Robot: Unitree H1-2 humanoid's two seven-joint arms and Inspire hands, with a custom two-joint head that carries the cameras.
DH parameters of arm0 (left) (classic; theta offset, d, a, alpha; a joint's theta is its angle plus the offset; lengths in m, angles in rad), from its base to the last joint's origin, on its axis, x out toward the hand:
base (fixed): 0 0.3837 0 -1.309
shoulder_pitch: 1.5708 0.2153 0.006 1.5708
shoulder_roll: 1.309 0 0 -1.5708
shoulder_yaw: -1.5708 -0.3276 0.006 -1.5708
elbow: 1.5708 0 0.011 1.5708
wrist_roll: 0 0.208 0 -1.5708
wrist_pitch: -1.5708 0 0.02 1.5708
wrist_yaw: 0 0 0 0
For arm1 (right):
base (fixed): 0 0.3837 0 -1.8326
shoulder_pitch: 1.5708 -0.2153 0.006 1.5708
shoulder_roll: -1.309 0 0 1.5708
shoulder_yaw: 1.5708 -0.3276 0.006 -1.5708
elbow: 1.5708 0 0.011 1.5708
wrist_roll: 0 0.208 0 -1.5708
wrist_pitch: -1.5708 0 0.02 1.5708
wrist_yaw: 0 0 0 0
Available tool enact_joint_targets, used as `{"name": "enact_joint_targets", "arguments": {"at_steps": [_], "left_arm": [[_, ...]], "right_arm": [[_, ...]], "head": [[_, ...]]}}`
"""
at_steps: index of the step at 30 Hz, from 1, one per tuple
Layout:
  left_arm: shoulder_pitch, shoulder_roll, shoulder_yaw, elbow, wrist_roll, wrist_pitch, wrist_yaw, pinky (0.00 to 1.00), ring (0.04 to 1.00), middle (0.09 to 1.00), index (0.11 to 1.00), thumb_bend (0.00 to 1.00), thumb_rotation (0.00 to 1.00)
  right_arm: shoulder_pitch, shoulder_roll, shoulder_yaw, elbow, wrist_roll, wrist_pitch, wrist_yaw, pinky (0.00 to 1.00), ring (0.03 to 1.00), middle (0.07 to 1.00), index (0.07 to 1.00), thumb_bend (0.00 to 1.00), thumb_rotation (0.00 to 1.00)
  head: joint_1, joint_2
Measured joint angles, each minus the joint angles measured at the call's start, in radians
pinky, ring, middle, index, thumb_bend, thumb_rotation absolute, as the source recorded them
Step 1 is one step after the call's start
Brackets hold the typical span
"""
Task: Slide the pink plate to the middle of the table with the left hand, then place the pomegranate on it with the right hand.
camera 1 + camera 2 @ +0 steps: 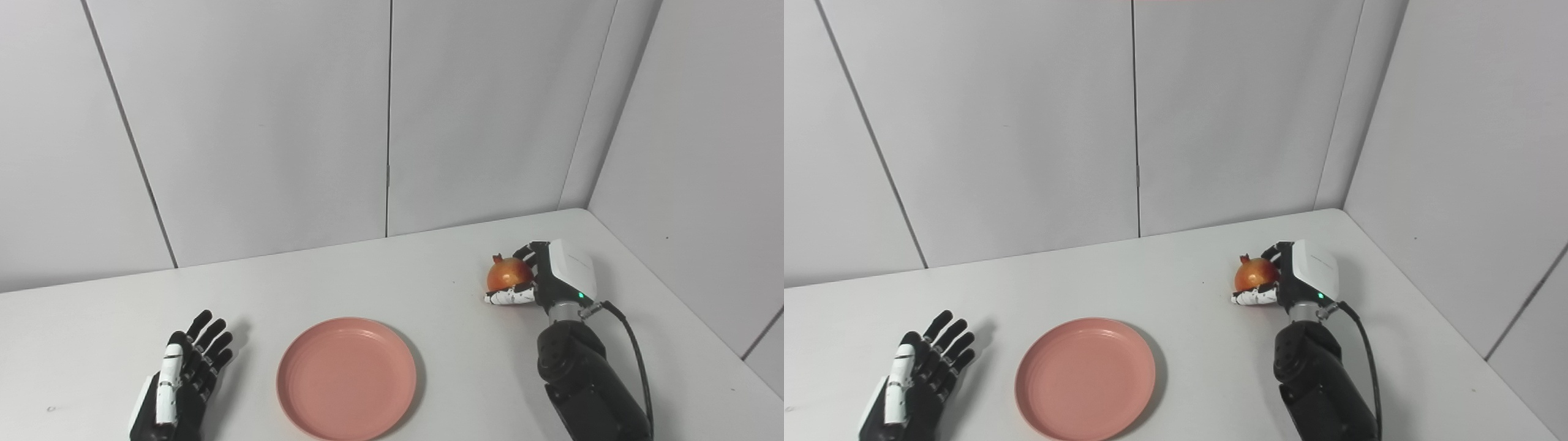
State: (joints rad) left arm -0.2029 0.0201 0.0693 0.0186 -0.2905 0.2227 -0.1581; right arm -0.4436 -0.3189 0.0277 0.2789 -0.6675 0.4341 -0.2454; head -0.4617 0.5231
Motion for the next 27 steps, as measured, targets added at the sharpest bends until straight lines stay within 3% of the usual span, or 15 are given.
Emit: {"name": "enact_joint_targets", "arguments": {"at_steps": [6, 12, 21, 27], "left_arm": [[0.0, -0.001, -0.006, -0.001, 0.008, 0.0, 0.002, 0.92, 0.898, 0.899, 0.878, 0.41, 1.0], [0.0, -0.005, -0.011, -0.005, 0.018, 0.0, 0.012, 0.91, 0.891, 0.894, 0.874, 0.42, 1.0], [0.008, -0.021, -0.039, -0.022, 0.054, 0.003, 0.036, 0.9, 0.889, 0.896, 0.876, 0.44, 1.0], [0.012, -0.039, -0.052, -0.034, 0.075, 0.008, 0.052, 0.9, 0.888, 0.892, 0.868, 0.43, 1.0]], "right_arm": [[0.016, -0.002, 0.008, -0.036, 0.018, -0.001, 0.003, 0.26, 0.355, 0.453, 0.486, 0.52, 0.14], [0.043, 0.001, 0.014, -0.198, 0.012, 0.01, 0.02, 0.32, 0.433, 0.516, 0.487, 0.52, 0.14], [0.053, 0.028, 0.04, -0.454, -0.072, 0.034, 0.094, 0.32, 0.414, 0.484, 0.486, 0.52, 0.14], [0.054, 0.049, 0.086, -0.517, -0.118, 0.033, 0.13, 0.31, 0.408, 0.484, 0.486, 0.52, 0.14]], "head": [[0.023, 0.002], [0.048, 0.002], [0.106, 0.002], [0.158, 0.006]]}}
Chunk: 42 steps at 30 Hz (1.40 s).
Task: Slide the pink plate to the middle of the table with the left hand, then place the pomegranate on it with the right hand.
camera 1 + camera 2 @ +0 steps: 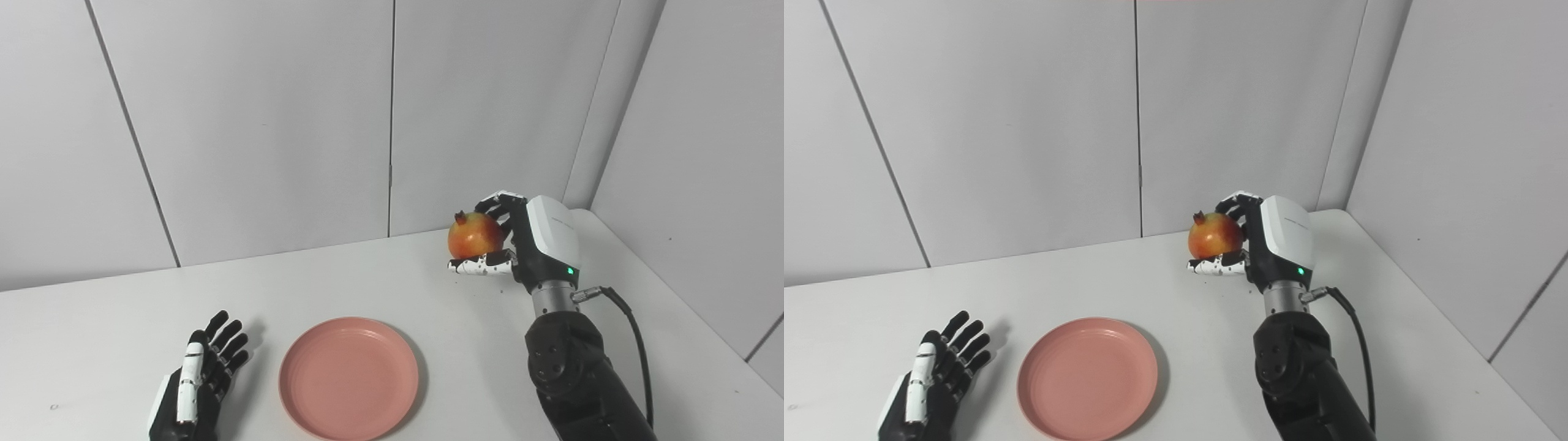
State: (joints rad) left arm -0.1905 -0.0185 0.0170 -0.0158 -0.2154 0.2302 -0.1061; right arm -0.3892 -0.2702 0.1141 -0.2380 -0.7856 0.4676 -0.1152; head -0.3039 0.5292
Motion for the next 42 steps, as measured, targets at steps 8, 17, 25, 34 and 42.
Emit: {"name": "enact_joint_targets", "arguments": {"at_steps": [8, 17, 25, 34, 42], "left_arm": [[0.002, -0.026, -0.017, -0.014, 0.029, 0.023, 0.035, 0.88, 0.879, 0.884, 0.861, 0.44, 1.0], [0.003, -0.058, -0.051, -0.018, 0.071, 0.025, 0.064, 0.85, 0.868, 0.88, 0.855, 0.44, 1.0], [0.003, -0.076, -0.061, -0.008, 0.089, 0.015, 0.073, 0.86, 0.876, 0.887, 0.864, 0.45, 1.0], [0.003, -0.081, -0.071, -0.011, 0.103, 0.019, 0.091, 0.86, 0.878, 0.889, 0.867, 0.44, 1.0], [0.003, -0.084, -0.074, -0.018, 0.11, 0.027, 0.094, 0.86, 0.878, 0.888, 0.868, 0.44, 1.0]], "right_arm": [[0.011, 0.058, 0.089, -0.042, -0.028, -0.012, 0.045, 0.28, 0.377, 0.463, 0.486, 0.52, 0.14], [0.03, 0.118, 0.169, -0.043, -0.045, -0.047, 0.069, 0.28, 0.373, 0.467, 0.487, 0.52, 0.14], [0.046, 0.148, 0.219, -0.043, -0.061, -0.074, 0.108, 0.27, 0.355, 0.45, 0.486, 0.52, 0.14], [0.083, 0.158, 0.257, -0.041, -0.062, -0.094, 0.121, 0.28, 0.374, 0.466, 0.486, 0.52, 0.14], [0.097, 0.164, 0.293, -0.008, -0.064, -0.113, 0.145, 0.28, 0.379, 0.472, 0.487, 0.52, 0.14]], "head": [[0.101, 0.018], [0.206, 0.043], [0.247, 0.063], [0.267, 0.077], [0.284, 0.092]]}}
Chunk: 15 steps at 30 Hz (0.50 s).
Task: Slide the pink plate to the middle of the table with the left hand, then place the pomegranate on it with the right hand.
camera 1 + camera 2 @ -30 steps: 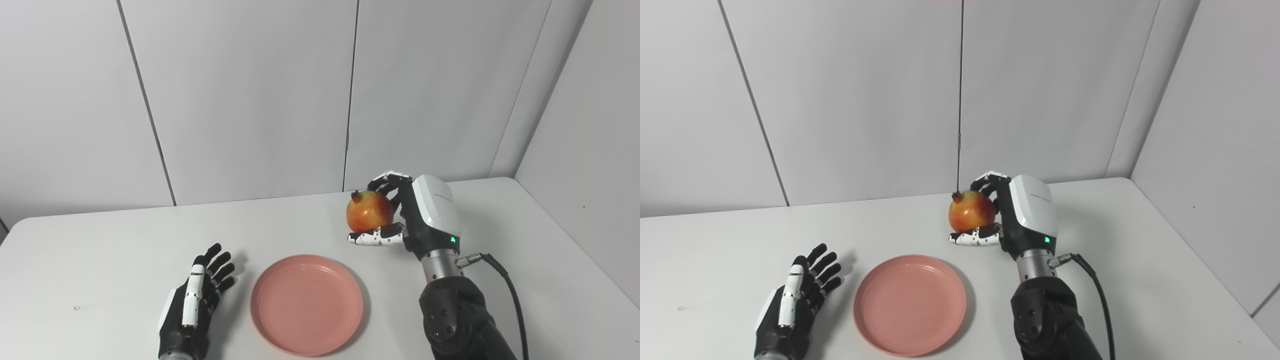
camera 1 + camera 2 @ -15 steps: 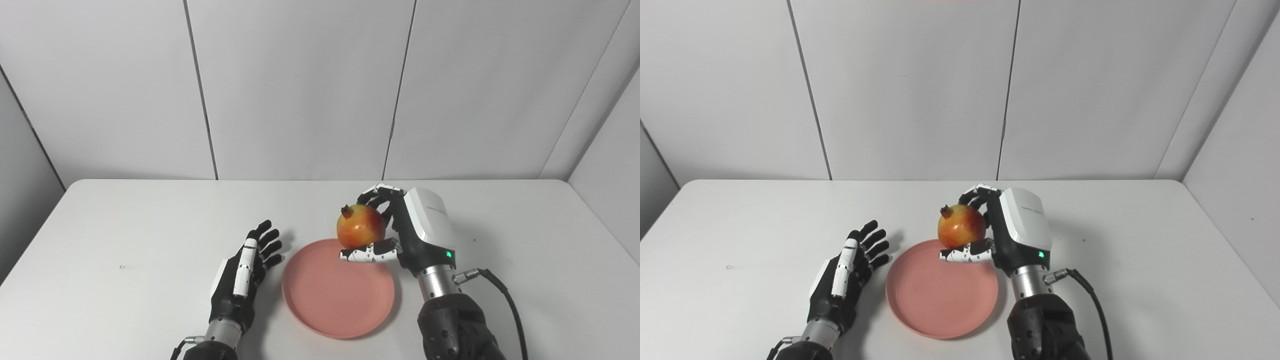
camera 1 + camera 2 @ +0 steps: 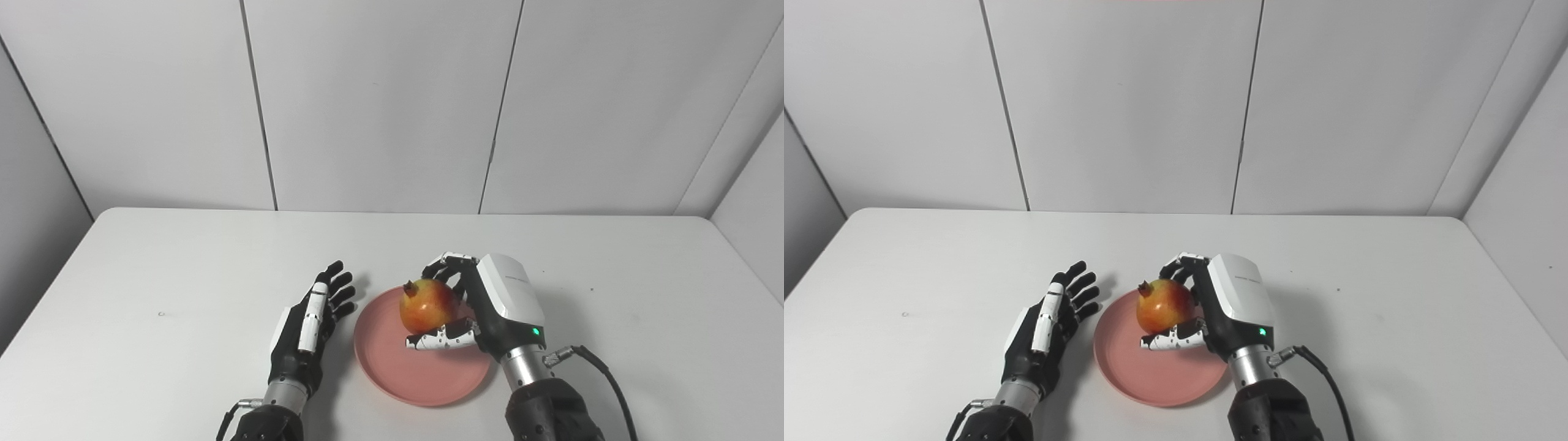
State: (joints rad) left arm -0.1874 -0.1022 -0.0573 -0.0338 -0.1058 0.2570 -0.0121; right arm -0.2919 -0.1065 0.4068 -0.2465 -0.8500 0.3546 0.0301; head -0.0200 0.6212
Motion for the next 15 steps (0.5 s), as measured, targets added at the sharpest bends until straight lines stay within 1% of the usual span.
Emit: {"name": "enact_joint_targets", "arguments": {"at_steps": [3, 8, 12, 15], "left_arm": [[0.0, -0.006, -0.001, -0.002, 0.0, 0.003, 0.001, 0.86, 0.877, 0.887, 0.867, 0.44, 1.0], [0.0, -0.01, -0.006, -0.003, 0.003, 0.003, 0.001, 0.86, 0.875, 0.884, 0.868, 0.44, 1.0], [0.0, -0.01, -0.009, -0.005, 0.003, 0.004, 0.001, 0.86, 0.872, 0.882, 0.867, 0.43, 1.0], [0.0, -0.011, -0.011, -0.005, 0.003, 0.004, 0.001, 0.85, 0.871, 0.881, 0.867, 0.43, 1.0]], "right_arm": [[0.0, 0.0, 0.019, 0.02, -0.01, -0.024, -0.001, 0.26, 0.363, 0.462, 0.487, 0.52, 0.14], [0.004, 0.001, 0.033, 0.048, -0.015, -0.029, 0.001, 0.24, 0.338, 0.447, 0.488, 0.52, 0.13], [0.008, 0.002, 0.045, 0.079, -0.022, -0.03, 0.002, 0.21, 0.305, 0.415, 0.488, 0.52, 0.13], [0.01, 0.002, 0.052, 0.111, -0.027, -0.036, 0.001, 0.22, 0.309, 0.418, 0.488, 0.52, 0.13]], "head": [[0.003, 0.002], [0.008, 0.006], [0.008, 0.008], [0.011, 0.012]]}}
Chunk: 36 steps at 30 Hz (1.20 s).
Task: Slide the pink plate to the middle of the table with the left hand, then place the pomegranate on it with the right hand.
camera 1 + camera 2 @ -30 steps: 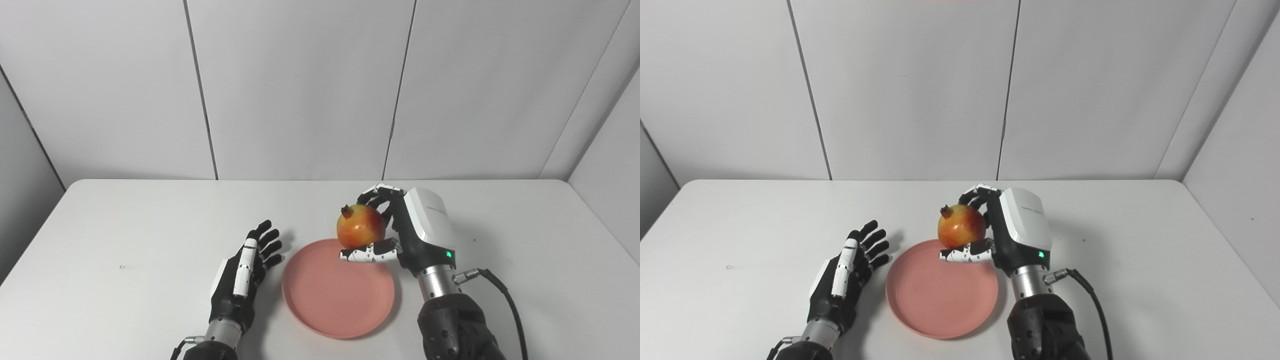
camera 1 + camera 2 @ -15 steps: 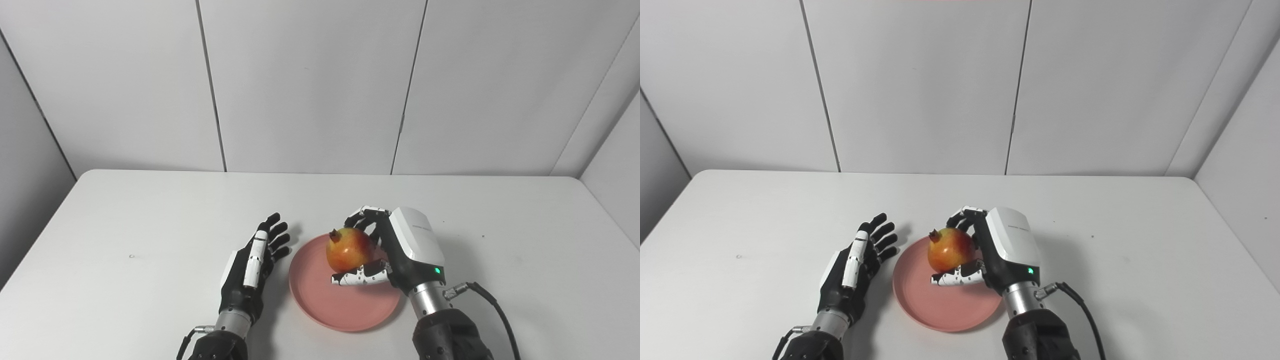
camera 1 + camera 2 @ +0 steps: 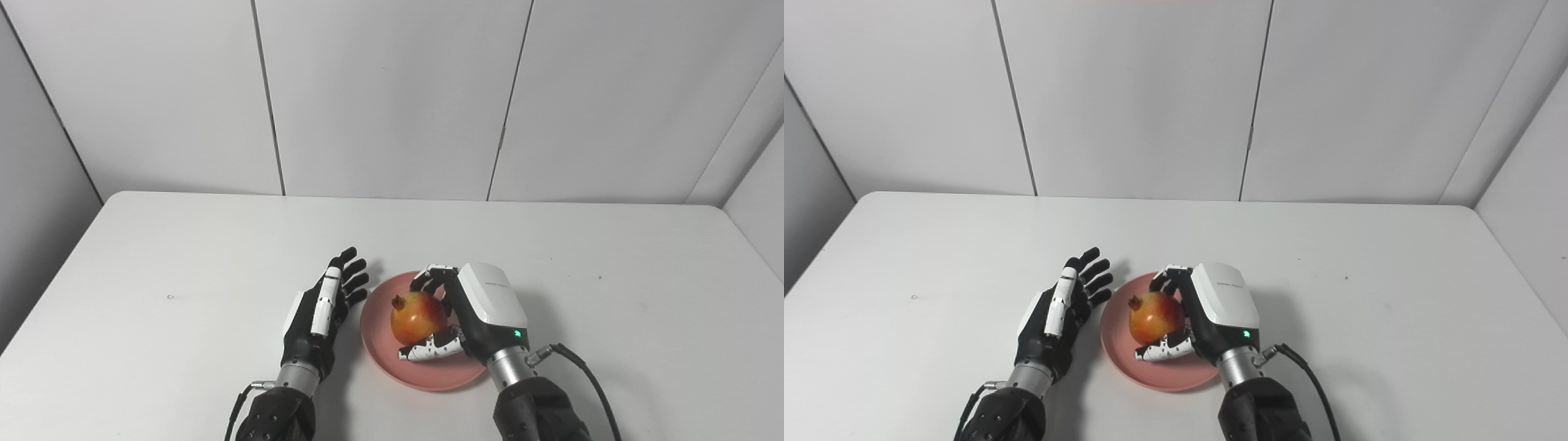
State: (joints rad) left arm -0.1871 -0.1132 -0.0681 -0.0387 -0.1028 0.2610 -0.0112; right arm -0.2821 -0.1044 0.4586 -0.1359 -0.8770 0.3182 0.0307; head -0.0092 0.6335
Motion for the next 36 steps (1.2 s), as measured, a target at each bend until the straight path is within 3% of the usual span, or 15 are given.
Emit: {"name": "enact_joint_targets", "arguments": {"at_steps": [7, 14, 19, 21, 22, 25, 26, 36], "left_arm": [[0.0, 0.0, -0.002, 0.0, 0.0, 0.0, 0.0, 0.86, 0.873, 0.884, 0.866, 0.43, 1.0], [0.0, 0.0, -0.005, 0.0, 0.0, 0.001, 0.0, 0.85, 0.873, 0.884, 0.866, 0.43, 1.0], [0.0, 0.0, -0.005, 0.0, 0.0, 0.001, 0.0, 0.85, 0.874, 0.885, 0.866, 0.43, 1.0], [0.0, 0.0, -0.005, 0.0, 0.0, 0.001, 0.0, 0.85, 0.874, 0.885, 0.865, 0.43, 1.0], [0.0, 0.0, -0.006, 0.0, 0.0, 0.001, 0.0, 0.85, 0.873, 0.885, 0.866, 0.43, 1.0], [0.0, 0.0, -0.006, 0.0, 0.0, 0.001, 0.0, 0.85, 0.872, 0.884, 0.866, 0.43, 1.0], [0.0, 0.0, -0.006, 0.0, 0.0, 0.001, 0.0, 0.85, 0.87, 0.882, 0.864, 0.43, 1.0], [0.0, 0.0, -0.006, 0.0, 0.0, 0.001, 0.0, 0.85, 0.869, 0.879, 0.863, 0.44, 1.0]], "right_arm": [[0.003, -0.004, 0.004, 0.02, -0.026, -0.028, -0.016, 0.17, 0.242, 0.349, 0.487, 0.52, 0.13], [0.003, -0.005, 0.004, 0.029, -0.05, -0.042, -0.027, 0.17, 0.254, 0.37, 0.488, 0.52, 0.14], [0.002, -0.005, 0.004, 0.027, -0.065, -0.041, -0.017, 0.34, 0.448, 0.546, 0.492, 0.52, 0.15], [0.002, -0.005, 0.003, 0.021, -0.074, -0.04, -0.005, 0.37, 0.476, 0.568, 0.493, 0.52, 0.15], [0.002, -0.004, 0.003, 0.017, -0.08, -0.039, 0.004, 0.37, 0.481, 0.582, 0.602, 0.66, 0.21], [0.002, -0.002, -0.002, 0.004, -0.093, -0.027, 0.041, 0.38, 0.514, 0.618, 0.706, 0.78, 0.28], [0.003, -0.002, -0.003, 0.0, -0.1, -0.021, 0.058, 0.45, 0.581, 0.671, 0.738, 0.81, 0.31], [0.013, 0.003, -0.027, -0.024, -0.117, 0.003, 0.153, 0.64, 0.758, 0.827, 0.856, 0.91, 0.4]], "head": [[0.002, 0.003], [0.002, 0.003], [0.002, 0.005], [0.002, 0.005], [0.002, 0.005], [0.002, 0.005], [-0.001, 0.008], [-0.003, 0.008]]}}
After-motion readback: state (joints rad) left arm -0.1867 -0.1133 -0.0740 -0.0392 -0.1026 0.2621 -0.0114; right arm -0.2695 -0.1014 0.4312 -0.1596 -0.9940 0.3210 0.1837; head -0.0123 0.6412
